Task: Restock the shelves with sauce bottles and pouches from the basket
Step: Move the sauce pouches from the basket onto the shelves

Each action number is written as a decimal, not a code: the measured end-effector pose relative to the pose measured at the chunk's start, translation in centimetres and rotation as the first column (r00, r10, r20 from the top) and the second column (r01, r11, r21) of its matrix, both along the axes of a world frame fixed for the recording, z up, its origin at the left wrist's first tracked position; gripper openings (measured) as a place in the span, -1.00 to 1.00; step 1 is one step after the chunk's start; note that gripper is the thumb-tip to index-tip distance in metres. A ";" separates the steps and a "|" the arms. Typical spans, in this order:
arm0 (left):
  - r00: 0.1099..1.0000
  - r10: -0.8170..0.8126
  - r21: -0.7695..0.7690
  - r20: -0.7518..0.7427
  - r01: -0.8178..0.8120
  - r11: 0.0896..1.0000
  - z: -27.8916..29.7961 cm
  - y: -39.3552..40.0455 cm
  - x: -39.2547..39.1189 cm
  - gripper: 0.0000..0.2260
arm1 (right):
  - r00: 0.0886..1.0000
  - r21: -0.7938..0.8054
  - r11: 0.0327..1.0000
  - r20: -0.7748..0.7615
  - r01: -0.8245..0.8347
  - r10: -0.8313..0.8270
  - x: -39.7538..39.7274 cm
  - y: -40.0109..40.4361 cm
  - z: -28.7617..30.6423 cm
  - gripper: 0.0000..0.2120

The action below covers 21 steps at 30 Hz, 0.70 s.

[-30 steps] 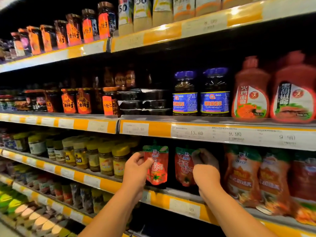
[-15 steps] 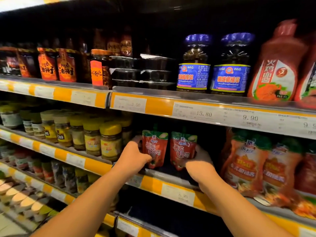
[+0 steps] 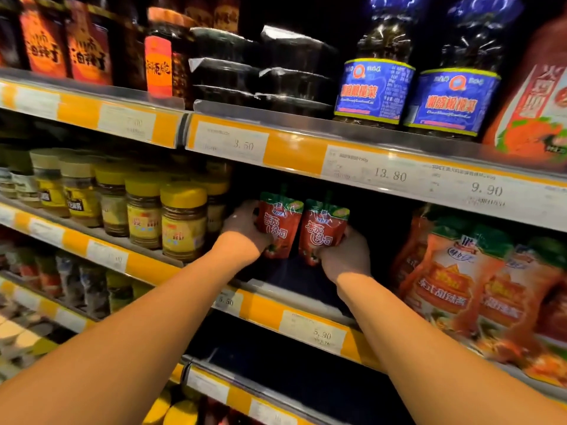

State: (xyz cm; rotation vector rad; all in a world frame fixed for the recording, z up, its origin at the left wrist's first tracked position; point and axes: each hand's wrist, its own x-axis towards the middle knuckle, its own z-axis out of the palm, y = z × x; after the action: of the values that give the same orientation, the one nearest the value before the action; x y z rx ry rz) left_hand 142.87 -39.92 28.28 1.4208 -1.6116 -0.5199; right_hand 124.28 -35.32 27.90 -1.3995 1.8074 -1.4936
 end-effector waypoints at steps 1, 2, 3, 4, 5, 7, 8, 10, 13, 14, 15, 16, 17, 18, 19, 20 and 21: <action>1.000 0.001 -0.016 0.007 0.000 1.000 0.0 -0.3 -0.2 -0.33 | 1.000 -0.012 1.000 0.008 0.009 -0.009 0.0 -0.4 -0.1 -0.65; 1.000 0.000 -0.032 0.011 0.000 0.999 -0.1 -0.6 -0.4 -0.33 | 1.000 -0.021 1.000 0.022 0.015 -0.015 -0.1 -0.9 -0.3 -0.66; 1.000 0.002 -0.050 0.014 -0.002 0.999 -0.1 -0.9 -0.6 -0.34 | 0.999 -0.024 1.000 0.039 0.019 -0.018 -0.1 -1.4 -0.4 -0.66; 1.000 0.007 -0.069 0.014 -0.006 0.998 -0.1 -1.2 -0.9 -0.36 | 0.998 -0.024 1.000 0.052 0.021 -0.019 -0.1 -2.0 -0.5 -0.65; 1.000 0.011 -0.088 0.012 -0.010 0.996 0.0 -1.5 -1.1 -0.38 | 0.998 -0.022 1.000 0.061 0.022 -0.021 0.0 -2.6 -0.6 -0.64; 1.000 -0.001 -0.124 0.015 0.003 0.992 0.1 -1.9 -1.6 -0.40 | 0.998 -0.020 0.999 0.052 0.035 -0.034 0.2 -3.8 -0.5 -0.70; 1.000 -0.007 -0.147 0.028 0.011 0.989 0.3 -2.1 -1.8 -0.41 | 0.998 -0.016 0.999 0.046 0.045 -0.045 0.3 -4.3 -0.4 -0.73; 0.999 0.003 -0.190 0.045 0.006 0.982 0.5 -2.6 -2.2 -0.47 | 0.997 0.003 0.997 0.041 0.072 -0.072 0.5 -5.5 -0.3 -0.75; 0.998 0.021 -0.213 0.056 -0.008 0.977 0.9 -3.9 -2.5 -0.53 | 0.993 0.027 0.993 0.013 0.117 -0.117 0.5 -7.1 -0.3 -0.71; 0.997 0.033 -0.208 0.070 -0.018 0.978 1.0 -4.5 -2.6 -0.55 | 0.992 0.028 0.992 0.000 0.127 -0.127 0.5 -7.5 -0.3 -0.70; 0.996 0.048 -0.201 0.078 -0.032 0.979 1.0 -5.1 -2.7 -0.57 | 0.991 0.028 0.991 -0.011 0.131 -0.131 0.5 -7.9 -0.4 -0.70; 0.995 0.067 -0.194 0.079 -0.050 0.980 1.1 -5.6 -2.8 -0.59 | 0.991 0.030 0.991 -0.020 0.132 -0.132 0.5 -8.3 -0.4 -0.70; 0.993 0.086 -0.187 0.080 -0.070 0.980 1.1 -6.1 -2.9 -0.61 | 0.991 0.036 0.991 -0.030 0.132 -0.131 0.5 -8.7 -0.4 -0.70; 0.991 0.103 -0.183 0.089 -0.085 0.979 1.2 -6.6 -2.9 -0.62 | 0.991 0.041 0.991 -0.039 0.131 -0.130 0.6 -9.1 -0.4 -0.70; 0.988 0.113 -0.187 0.110 -0.091 0.978 1.2 -7.1 -3.0 -0.61 | 0.991 0.035 0.991 -0.038 0.129 -0.128 0.7 -9.4 -0.4 -0.72; 0.983 0.118 -0.193 0.139 -0.090 0.977 1.2 -7.5 -3.0 -0.60 | 0.992 0.022 0.992 -0.026 0.123 -0.122 0.7 -9.7 -0.4 -0.75; 0.980 0.122 -0.200 0.160 -0.089 0.976 1.3 -7.9 -3.0 -0.58 | 0.993 0.012 0.993 -0.014 0.115 -0.115 0.8 -9.9 -0.4 -0.77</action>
State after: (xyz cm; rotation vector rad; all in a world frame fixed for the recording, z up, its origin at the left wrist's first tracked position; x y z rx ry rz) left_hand 139.86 -47.80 29.55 1.4267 -1.6609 -0.1779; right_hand 125.11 -45.22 27.45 -1.3228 1.9314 -1.5295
